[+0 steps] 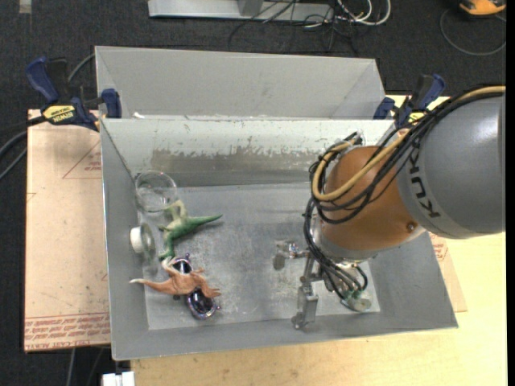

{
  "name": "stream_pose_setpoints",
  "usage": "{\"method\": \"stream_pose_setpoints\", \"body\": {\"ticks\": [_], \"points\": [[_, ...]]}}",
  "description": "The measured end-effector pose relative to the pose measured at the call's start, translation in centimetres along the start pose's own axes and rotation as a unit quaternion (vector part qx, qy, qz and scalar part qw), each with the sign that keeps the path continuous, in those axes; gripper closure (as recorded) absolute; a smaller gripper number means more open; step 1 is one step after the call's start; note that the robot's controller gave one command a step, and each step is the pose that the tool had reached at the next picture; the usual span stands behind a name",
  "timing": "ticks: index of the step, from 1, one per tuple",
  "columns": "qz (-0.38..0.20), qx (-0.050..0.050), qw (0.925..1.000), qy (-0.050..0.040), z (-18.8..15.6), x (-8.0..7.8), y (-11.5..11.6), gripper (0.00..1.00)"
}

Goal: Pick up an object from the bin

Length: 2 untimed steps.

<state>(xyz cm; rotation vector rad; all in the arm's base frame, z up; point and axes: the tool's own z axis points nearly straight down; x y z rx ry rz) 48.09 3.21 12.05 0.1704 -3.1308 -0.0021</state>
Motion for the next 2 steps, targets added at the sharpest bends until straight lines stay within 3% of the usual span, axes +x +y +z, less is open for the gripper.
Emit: {"method": "stream_pose_setpoints", "body": {"ticks": [1,2], "points": [[-0.043,-0.001,0.9991,-0.0035,2.8,-2.2,4.2,0.0],[-0.114,0.0,0.9935,-0.0072,4.8,-1.6,4.9,0.0]]}}
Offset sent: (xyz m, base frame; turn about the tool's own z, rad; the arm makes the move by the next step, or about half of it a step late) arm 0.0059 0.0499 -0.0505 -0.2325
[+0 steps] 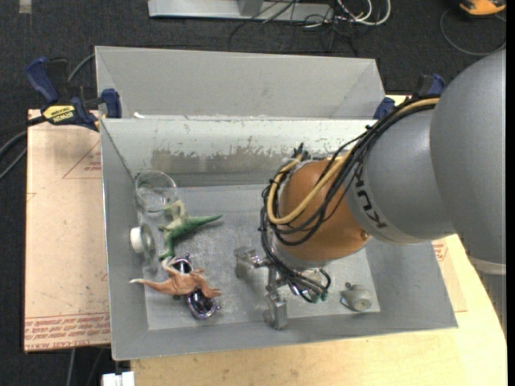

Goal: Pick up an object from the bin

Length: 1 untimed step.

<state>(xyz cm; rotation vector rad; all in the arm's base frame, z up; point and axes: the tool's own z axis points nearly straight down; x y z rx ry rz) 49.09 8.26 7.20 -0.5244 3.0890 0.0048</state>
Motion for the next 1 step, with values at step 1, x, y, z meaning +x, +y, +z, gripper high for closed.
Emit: {"method": "stream_pose_setpoints", "body": {"ticks": [1], "points": [[-0.035,0.0,0.9993,-0.0108,-0.2,-1.51,5.71,0.0]]}}
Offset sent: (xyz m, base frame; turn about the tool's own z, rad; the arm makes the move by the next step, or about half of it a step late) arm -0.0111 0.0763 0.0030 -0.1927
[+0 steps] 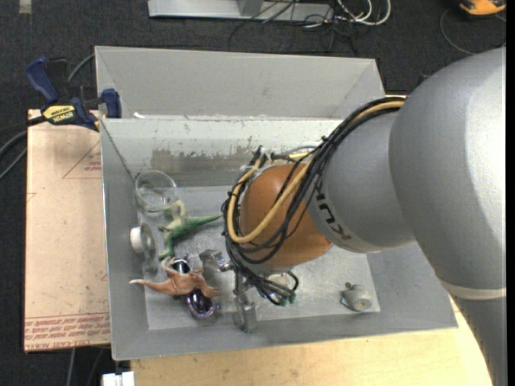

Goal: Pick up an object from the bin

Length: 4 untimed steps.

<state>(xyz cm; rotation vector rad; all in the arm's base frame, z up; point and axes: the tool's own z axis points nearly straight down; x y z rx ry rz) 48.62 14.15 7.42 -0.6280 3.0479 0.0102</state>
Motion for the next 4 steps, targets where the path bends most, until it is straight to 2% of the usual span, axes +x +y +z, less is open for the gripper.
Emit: {"method": "stream_pose_setpoints", "body": {"ticks": [1,2,3,4], "points": [[-0.044,0.002,0.999,0.0024,-0.2,-0.4,1.1,0.0],[-0.041,-0.001,0.9992,-0.0035,0.5,-3.1,4.8,0.0],[-0.221,0.001,0.9754,0.0008,0.5,-4.6,5.7,1.0],[-0.221,0.001,0.9754,0.0008,0.5,-4.6,5.7,1.0]]}}
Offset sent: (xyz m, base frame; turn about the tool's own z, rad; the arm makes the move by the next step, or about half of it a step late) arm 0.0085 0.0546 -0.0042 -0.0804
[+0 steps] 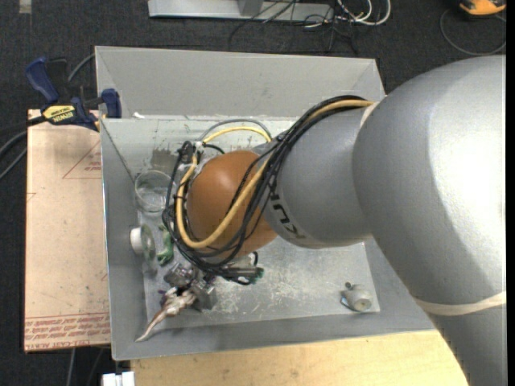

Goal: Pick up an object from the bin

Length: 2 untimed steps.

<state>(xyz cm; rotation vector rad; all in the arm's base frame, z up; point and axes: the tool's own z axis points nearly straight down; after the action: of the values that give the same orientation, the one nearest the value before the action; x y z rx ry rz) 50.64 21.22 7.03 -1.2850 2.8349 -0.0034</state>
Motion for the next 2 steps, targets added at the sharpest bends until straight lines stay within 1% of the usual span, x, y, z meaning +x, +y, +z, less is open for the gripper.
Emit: {"method": "stream_pose_setpoints", "body": {"ticks": [1,2], "points": [[-0.015,0.0,0.9999,-0.0013,0.0,1.8,-0.9,1.0],[-0.011,0.0,0.9999,-0.0017,0.0,0.4,-0.5,1.0]]}}
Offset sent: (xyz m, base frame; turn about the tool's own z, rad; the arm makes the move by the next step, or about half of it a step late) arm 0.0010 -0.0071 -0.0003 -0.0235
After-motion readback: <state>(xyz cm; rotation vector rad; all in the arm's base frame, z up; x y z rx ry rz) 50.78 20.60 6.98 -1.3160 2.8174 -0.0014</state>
